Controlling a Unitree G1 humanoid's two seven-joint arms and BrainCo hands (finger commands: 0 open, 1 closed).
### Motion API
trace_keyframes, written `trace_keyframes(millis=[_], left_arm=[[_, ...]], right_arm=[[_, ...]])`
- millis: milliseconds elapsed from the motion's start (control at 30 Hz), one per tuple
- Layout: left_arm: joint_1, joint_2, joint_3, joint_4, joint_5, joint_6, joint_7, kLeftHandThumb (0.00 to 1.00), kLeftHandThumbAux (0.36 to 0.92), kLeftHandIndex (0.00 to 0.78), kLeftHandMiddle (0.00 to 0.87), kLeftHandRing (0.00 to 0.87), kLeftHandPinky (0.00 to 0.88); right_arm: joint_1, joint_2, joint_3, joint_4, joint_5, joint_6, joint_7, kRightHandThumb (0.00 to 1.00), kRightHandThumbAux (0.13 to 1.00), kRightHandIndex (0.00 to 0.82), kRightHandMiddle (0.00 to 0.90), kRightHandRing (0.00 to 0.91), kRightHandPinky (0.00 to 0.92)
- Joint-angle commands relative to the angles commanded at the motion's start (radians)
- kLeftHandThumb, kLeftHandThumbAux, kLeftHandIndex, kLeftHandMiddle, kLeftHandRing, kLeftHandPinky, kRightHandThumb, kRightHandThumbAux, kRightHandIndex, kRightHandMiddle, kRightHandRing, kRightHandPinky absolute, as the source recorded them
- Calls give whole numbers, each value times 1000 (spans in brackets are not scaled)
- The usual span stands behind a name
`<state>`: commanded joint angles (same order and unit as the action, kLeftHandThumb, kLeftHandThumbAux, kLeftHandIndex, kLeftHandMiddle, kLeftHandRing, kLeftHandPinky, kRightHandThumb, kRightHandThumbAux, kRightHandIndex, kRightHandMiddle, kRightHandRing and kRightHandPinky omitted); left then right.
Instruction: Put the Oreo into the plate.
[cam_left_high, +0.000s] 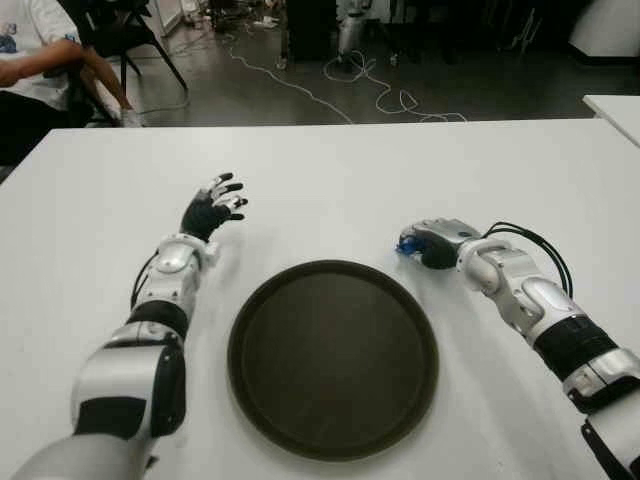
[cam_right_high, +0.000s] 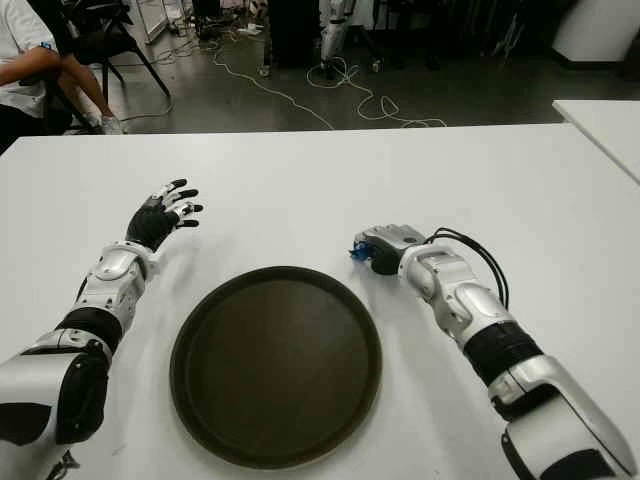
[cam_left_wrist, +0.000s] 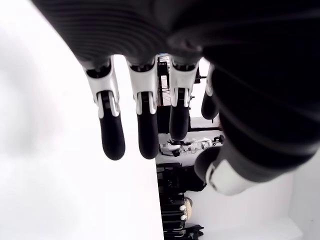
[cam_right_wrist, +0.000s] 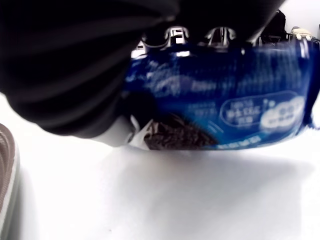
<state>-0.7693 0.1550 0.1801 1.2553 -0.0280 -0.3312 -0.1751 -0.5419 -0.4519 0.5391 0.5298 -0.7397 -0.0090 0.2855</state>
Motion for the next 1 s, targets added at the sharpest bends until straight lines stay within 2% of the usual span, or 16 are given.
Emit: trace_keyframes(millis=[67, 133, 433, 1000], left_arm=[[1, 0, 0, -1, 0, -2, 2, 71, 736, 115, 201, 261, 345], [1, 0, 0, -1, 1, -2, 3, 74, 738, 116, 201, 260, 341], [-1, -1, -3, -1, 3, 3, 5, 89, 731, 117, 203, 262, 342], [0, -2, -2, -1, 1, 4, 2, 83, 707, 118, 203, 260, 342]], right_arm=[[1, -2, -1, -3, 0, -1, -2, 818, 694, 354, 486, 468, 408], [1, -3, -1, -4, 0, 0, -1, 828, 684, 395, 477, 471, 416], [0, -7, -6, -1, 4, -1, 0, 819, 694, 355, 488, 475, 421], [17, -19, -32, -53, 8, 1, -6, 820, 692, 373, 477, 475, 402]])
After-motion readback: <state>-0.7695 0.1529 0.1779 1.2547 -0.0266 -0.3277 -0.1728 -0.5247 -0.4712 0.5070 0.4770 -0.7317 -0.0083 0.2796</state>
